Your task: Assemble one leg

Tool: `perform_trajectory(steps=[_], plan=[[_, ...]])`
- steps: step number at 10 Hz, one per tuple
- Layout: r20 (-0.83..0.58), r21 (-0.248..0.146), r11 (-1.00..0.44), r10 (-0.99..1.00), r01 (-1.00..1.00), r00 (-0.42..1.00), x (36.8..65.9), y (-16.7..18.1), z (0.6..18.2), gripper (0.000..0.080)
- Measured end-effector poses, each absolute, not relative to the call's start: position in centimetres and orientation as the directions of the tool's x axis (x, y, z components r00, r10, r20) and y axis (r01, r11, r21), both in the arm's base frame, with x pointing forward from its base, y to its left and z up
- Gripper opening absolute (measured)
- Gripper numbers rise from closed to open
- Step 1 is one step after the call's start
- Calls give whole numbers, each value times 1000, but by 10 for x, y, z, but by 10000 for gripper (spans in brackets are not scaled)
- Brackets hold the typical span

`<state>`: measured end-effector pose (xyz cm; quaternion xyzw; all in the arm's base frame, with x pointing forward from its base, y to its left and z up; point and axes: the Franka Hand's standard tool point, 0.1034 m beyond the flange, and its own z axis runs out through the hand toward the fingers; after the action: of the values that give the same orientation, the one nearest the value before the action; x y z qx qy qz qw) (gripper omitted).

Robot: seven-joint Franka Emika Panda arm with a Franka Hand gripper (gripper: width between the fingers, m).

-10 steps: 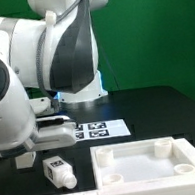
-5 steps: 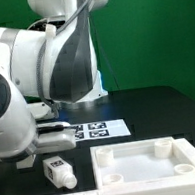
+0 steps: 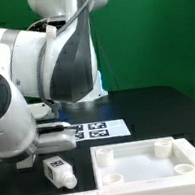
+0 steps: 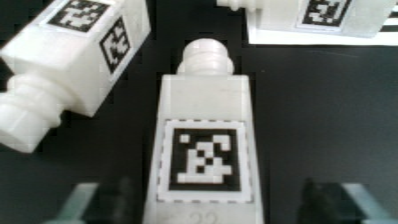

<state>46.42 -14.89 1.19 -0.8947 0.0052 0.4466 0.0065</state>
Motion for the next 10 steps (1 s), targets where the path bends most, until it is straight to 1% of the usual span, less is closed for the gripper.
perform_trajectory(steps=[1, 2, 3, 5, 6, 7, 8, 10], plan=[[-799, -7, -1000, -3, -15, 601, 464, -149, 12, 283], [-798, -7, -1000, -2, -13, 602, 465, -148, 13, 285], [-805, 9, -1000, -19, -20, 593, 468, -136, 25, 285], [-807, 37, -999, -40, -17, 590, 483, -96, 71, 285], [-799, 77, -996, -86, -41, 595, 490, -77, 86, 285], [-782, 73, -997, -72, -23, 619, 497, -65, 92, 285], [-767, 69, -997, -66, -19, 638, 498, -70, 85, 285], [-760, 70, -997, -64, -17, 646, 500, -69, 86, 285]])
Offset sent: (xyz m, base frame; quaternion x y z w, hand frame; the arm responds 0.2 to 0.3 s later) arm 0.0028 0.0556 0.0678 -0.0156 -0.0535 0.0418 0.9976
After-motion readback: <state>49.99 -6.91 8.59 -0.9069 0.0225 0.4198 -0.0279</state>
